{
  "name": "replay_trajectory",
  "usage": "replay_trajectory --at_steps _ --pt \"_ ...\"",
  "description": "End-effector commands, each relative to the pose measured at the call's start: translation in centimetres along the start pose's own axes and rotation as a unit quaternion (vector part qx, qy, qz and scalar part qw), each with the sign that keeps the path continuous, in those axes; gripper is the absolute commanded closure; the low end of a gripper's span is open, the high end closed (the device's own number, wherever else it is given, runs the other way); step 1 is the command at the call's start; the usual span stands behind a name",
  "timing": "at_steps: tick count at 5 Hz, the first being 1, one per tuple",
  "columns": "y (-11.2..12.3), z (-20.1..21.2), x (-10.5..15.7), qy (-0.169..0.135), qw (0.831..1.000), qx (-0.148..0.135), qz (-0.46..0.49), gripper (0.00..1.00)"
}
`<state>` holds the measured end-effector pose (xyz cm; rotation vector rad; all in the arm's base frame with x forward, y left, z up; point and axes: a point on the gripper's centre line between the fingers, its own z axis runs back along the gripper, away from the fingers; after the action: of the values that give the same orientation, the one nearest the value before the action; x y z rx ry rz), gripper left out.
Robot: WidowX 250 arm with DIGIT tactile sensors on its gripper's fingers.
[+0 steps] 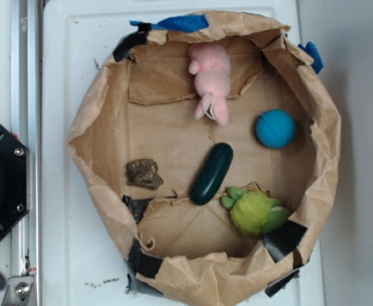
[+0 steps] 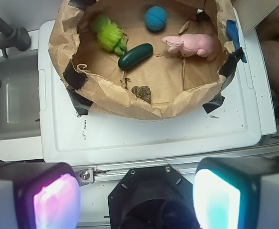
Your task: Grab the green animal.
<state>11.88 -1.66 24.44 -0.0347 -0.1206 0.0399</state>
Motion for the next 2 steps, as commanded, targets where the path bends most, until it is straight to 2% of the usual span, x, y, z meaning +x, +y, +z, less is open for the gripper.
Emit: replay_trajectory --at_steps 1,2 --pt "0.0 0.0 0.0 0.0 1.0 0.0 0.0 0.0" --pt "-0.1 -1.7 2.3 -0.013 1.0 0.022 -0.012 0.0"
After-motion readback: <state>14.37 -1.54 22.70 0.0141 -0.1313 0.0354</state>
